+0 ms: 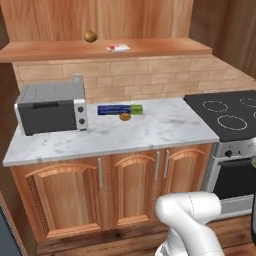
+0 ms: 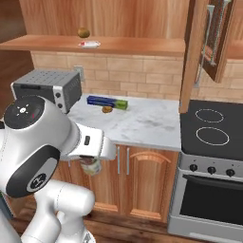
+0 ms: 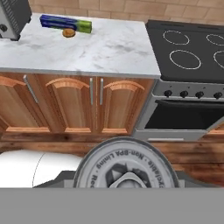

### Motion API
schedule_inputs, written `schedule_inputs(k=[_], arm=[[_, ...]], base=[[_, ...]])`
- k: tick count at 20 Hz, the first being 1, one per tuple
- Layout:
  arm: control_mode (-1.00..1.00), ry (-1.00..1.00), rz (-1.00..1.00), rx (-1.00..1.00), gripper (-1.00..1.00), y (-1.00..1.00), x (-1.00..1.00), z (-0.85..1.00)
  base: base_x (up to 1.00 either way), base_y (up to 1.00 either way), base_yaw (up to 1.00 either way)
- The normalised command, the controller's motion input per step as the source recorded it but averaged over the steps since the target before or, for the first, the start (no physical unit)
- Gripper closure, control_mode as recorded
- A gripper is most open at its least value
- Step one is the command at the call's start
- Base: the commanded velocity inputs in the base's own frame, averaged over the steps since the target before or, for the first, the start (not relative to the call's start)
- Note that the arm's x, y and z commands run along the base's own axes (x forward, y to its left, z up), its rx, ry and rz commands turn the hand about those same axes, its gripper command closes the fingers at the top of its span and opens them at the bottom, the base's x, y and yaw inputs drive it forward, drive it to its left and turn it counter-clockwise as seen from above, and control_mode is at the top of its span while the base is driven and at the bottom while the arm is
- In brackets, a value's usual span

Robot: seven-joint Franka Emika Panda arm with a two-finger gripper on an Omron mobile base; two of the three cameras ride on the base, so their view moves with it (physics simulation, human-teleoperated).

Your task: Pick the bar and canned food from the counter and place them in the cabinets closest to them.

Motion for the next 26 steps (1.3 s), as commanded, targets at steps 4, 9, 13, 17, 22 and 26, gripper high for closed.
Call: schedule_inputs(k=[4, 9, 13, 17, 22, 26], arm=[[1.0, 0.0, 0.0, 0.0, 1.0, 0.0, 0.0, 0.0], [1.0, 0.0, 0.0, 0.0, 1.0, 0.0, 0.0, 0.0], [1.0, 0.0, 0.0, 0.0, 1.0, 0.0, 0.0, 0.0], [1.0, 0.0, 0.0, 0.0, 1.0, 0.0, 0.0, 0.0], [1.0, 0.0, 0.0, 0.0, 1.0, 0.0, 0.0, 0.0], [1.0, 0.0, 0.0, 0.0, 1.0, 0.0, 0.0, 0.0]], base=[[0.0, -0.61, 0.0], [0.0, -0.64, 0.0], [0.0, -0.65, 0.0], [0.0, -0.65, 0.0], [0.02, -0.62, 0.0], [0.05, -0.6, 0.0]])
